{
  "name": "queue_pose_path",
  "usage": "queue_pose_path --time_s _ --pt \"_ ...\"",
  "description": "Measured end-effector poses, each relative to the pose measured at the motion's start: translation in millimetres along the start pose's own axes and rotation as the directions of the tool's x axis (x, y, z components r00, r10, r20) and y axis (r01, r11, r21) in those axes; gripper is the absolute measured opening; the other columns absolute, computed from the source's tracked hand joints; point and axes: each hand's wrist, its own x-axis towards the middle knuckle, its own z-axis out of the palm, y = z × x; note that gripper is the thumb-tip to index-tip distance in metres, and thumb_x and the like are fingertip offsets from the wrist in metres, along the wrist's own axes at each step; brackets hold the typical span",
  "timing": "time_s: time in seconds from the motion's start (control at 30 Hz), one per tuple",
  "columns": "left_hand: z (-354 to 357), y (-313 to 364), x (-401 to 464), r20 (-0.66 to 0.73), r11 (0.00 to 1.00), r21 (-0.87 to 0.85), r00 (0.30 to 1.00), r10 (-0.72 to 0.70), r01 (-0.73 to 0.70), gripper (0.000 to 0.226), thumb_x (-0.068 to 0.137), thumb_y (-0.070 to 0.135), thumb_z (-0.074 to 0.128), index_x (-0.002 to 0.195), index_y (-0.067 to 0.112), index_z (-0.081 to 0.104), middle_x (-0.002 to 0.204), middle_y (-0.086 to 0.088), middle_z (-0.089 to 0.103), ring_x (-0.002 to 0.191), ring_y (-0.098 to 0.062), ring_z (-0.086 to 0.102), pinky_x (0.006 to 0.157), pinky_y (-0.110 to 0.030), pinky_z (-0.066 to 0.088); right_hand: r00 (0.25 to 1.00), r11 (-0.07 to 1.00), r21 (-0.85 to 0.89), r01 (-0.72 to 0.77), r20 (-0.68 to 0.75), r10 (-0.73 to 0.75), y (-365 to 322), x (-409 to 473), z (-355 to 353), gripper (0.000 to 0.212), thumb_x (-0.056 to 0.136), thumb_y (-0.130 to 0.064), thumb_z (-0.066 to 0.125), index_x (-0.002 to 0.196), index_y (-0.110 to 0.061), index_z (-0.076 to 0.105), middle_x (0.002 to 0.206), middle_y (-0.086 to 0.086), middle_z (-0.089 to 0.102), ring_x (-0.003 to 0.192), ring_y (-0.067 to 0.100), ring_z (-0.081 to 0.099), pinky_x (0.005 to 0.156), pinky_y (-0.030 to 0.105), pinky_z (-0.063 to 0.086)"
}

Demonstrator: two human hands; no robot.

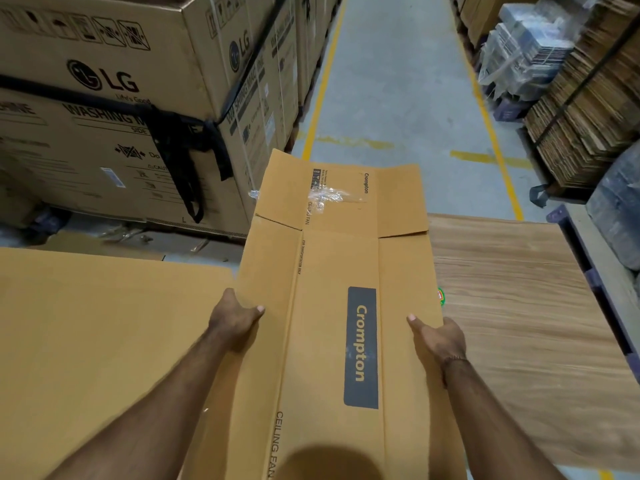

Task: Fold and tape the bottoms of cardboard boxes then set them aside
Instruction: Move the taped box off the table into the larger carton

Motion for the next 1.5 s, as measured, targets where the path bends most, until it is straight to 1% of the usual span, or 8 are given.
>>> queue_pose_path --time_s 0.13,0.33,0.47,0.6,0.77,0.93,1.3,1.5 --pt "12.5 -0.5 -4.6 0.029 0.998 -0.007 0.998 0.058 -0.058 0.054 0.091 0.035 0.081 0.126 0.009 0.049 0.126 -0.011 0.064 0.102 -0.026 0.056 0.084 -0.037 0.046 0.998 0.991 0.128 -0.03 0.053 0.023 12.2 -4.6 -19.4 0.052 0.086 -0.038 0.083 0.124 -0.007 0.068 0.119 0.012 0.072 0.11 0.035 0.065 0.104 0.045 0.051" --pt "29.4 15.6 -10.0 0.075 0.99 0.112 0.995 0.071 -0.079 0.067 0.09 0.046 0.078 0.139 0.012 0.047 0.147 -0.014 0.04 0.136 -0.037 0.041 0.107 -0.044 0.041 0.998 0.984 0.168 -0.056 -0.015 0.059 29.9 -4.7 -40.6 0.066 0.084 -0.039 0.084 0.132 -0.001 0.061 0.124 0.016 0.069 0.11 0.035 0.062 0.106 0.047 0.049" --pt "35.8 14.8 -7.0 0.06 0.996 0.059 0.996 0.068 -0.072 0.077 0.084 0.044 0.084 0.142 0.011 0.045 0.142 -0.014 0.051 0.131 -0.037 0.049 0.106 -0.047 0.047 0.999 0.987 0.156 -0.043 -0.025 0.048 32.5 3.7 -50.3 0.081 0.073 -0.044 0.089 0.133 -0.002 0.054 0.123 0.019 0.067 0.11 0.036 0.065 0.104 0.048 0.051" --pt "31.8 12.4 1.9 0.104 0.999 -0.026 0.994 -0.027 0.03 0.102 0.072 0.047 0.091 0.149 0.015 0.033 0.144 -0.012 0.052 0.13 -0.037 0.053 0.108 -0.046 0.048 0.998 0.992 0.127 -0.012 0.068 0.004 23.6 1.7 -51.3 0.05 0.088 -0.037 0.081 0.127 -0.01 0.064 0.116 0.011 0.072 0.107 0.033 0.066 0.102 0.053 0.053" --pt "35.6 5.4 23.2 0.18 0.993 -0.078 0.981 -0.069 0.084 0.087 0.049 0.077 0.076 0.115 0.022 0.062 0.114 -0.001 0.071 0.104 -0.028 0.067 0.097 -0.045 0.057 0.999 0.991 0.135 -0.017 0.039 0.012 21.0 0.7 -47.6 0.06 0.086 -0.038 0.082 0.132 -0.005 0.062 0.122 0.014 0.071 0.11 0.035 0.064 0.105 0.05 0.051" --pt "35.8 17.1 7.2 0.129 0.985 -0.171 0.992 0.0 0.023 0.06 0.086 0.047 0.082 0.129 0.014 0.057 0.122 -0.005 0.066 0.11 -0.03 0.063 0.097 -0.04 0.053 0.999 0.99 0.137 0.013 -0.044 -0.007 23.8 -6.5 -42.5 0.053 0.085 -0.037 0.083 0.125 -0.007 0.067 0.12 0.012 0.073 0.111 0.034 0.065 0.107 0.051 0.05" --pt "18.7 32.7 -10.3 -0.048 0.968 -0.251 0.998 -0.029 0.016 0.04 0.088 0.037 0.08 0.119 0.018 0.062 0.113 -0.001 0.069 0.104 -0.031 0.065 0.092 -0.04 0.053 0.996 0.993 0.091 0.074 -0.056 -0.069 -11.8 -18.5 -51.0 0.035 0.084 -0.037 0.085 0.105 -0.013 0.069 0.108 0.008 0.073 0.099 0.027 0.064 0.096 0.036 0.052" --pt "-18.4 35.4 -35.5 -0.177 0.94 -0.34 0.984 -0.022 -0.04 0.037 0.086 0.037 0.08 0.116 0.021 0.066 0.11 -0.001 0.073 0.098 -0.03 0.067 0.095 -0.046 0.056 0.987 0.985 0.06 0.159 -0.032 -0.157 -50.7 -28.4 -60.3 0.048 0.08 -0.042 0.087 0.106 -0.007 0.067 0.111 0.011 0.072 0.098 0.028 0.065 0.092 0.035 0.053"
